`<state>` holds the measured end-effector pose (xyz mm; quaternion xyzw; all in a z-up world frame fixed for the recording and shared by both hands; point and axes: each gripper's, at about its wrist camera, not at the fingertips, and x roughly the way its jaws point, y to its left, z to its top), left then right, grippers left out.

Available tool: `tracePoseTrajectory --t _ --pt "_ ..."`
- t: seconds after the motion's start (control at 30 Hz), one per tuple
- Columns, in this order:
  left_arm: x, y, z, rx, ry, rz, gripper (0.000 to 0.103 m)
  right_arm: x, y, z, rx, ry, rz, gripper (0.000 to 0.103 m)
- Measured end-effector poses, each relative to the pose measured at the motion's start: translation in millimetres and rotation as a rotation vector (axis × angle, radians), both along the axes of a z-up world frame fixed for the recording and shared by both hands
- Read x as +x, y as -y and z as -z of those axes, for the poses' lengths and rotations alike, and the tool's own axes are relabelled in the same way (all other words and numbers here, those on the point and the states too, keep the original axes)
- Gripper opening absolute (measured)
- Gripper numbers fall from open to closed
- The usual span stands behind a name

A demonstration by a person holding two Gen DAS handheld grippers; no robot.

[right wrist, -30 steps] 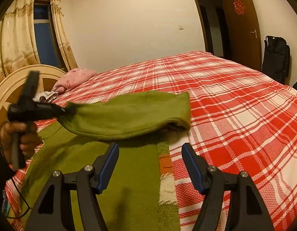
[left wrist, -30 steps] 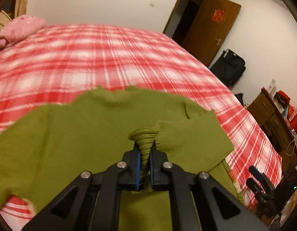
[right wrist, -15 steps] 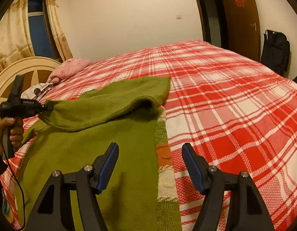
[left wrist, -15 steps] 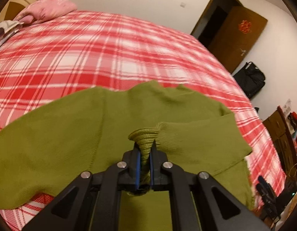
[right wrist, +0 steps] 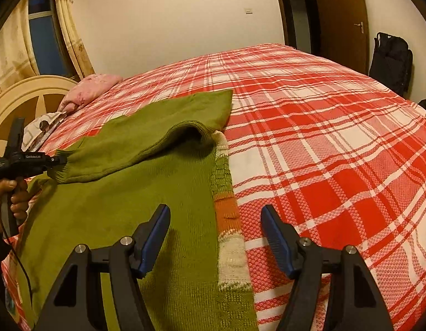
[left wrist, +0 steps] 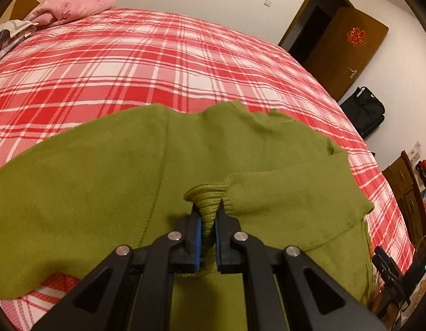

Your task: Fold small clothes

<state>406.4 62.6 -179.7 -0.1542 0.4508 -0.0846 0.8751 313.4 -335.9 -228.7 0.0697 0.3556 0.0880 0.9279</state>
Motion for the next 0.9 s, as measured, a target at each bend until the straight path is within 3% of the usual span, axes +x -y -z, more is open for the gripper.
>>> tracePoseTrajectory --t 0.1,0.17,0.23,0.3,0.37,0.4,0.53,0.67,0.77,0.9 --pt "1 -6 3 0.022 0.0 -0.012 0.009 2 -1 -8 -0.009 0.008 0.011 0.069" --pt "3 -6 4 0.053 0.009 -0.01 0.018 14 -6 -19 -0.069 -0.007 0.046 0.069" --pt "4 -4 6 0.065 0.007 -0.014 0.02 31 -14 -28 -0.112 -0.009 0.051 0.069" --pt "2 -2 7 0.075 0.0 -0.026 0.034 51 -22 -32 -0.146 -0.016 0.048 0.069" --pt "-6 2 5 0.098 0.023 -0.026 0.059 72 -28 -29 -0.158 -0.038 0.031 0.069" --pt "-9 5 5 0.122 0.034 -0.023 0.061 83 -31 -25 -0.166 -0.055 0.026 0.069" --pt "-17 14 12 0.232 0.027 0.017 0.062 103 -24 -16 -0.24 -0.06 0.115 0.069" --pt "-23 25 14 0.321 0.027 0.033 0.064 107 0 -7 -0.169 -0.122 0.162 0.073" --pt "-31 25 12 0.326 0.034 0.025 0.066 97 -4 -10 -0.201 -0.134 0.161 0.074" --pt "-39 17 12 0.276 0.034 0.004 0.073 73 -13 -40 -0.255 -0.04 0.185 0.075"
